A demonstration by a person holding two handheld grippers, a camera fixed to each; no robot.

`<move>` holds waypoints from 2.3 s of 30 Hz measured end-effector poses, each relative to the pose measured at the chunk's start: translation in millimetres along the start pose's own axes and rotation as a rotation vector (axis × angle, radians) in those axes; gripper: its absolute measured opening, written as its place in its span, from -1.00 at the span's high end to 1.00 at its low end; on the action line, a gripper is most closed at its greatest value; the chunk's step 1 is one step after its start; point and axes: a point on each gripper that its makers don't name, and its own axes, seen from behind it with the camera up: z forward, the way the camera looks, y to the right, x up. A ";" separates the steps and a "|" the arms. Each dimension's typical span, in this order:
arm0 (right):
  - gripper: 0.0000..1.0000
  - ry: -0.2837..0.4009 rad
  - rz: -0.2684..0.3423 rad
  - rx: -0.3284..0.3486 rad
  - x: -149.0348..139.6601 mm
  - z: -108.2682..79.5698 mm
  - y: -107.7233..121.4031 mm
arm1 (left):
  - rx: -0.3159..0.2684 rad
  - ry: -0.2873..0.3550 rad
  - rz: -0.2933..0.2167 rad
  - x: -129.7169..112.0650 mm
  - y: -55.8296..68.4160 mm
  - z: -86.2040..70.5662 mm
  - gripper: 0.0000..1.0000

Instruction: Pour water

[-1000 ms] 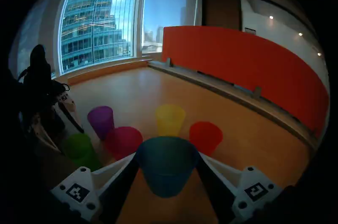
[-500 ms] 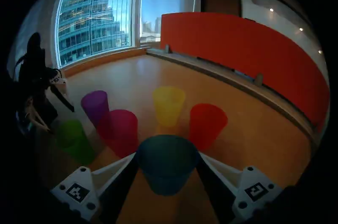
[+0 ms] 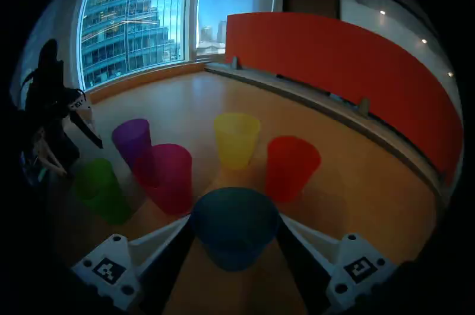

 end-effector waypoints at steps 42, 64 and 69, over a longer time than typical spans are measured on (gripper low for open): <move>-1.00 0.034 0.046 -0.112 -17.7 -63.7 3.3 | 0.156 0.052 -0.019 1.1 -35.5 -38.9 -0.95; -1.00 0.122 0.207 -0.278 -11.7 -108.0 20.2 | 0.431 0.113 -0.062 16.4 -119.5 -72.0 -0.94; -1.00 0.165 0.258 -0.365 -3.4 -120.9 40.9 | 0.491 0.156 -0.068 27.7 -136.6 -75.0 -0.95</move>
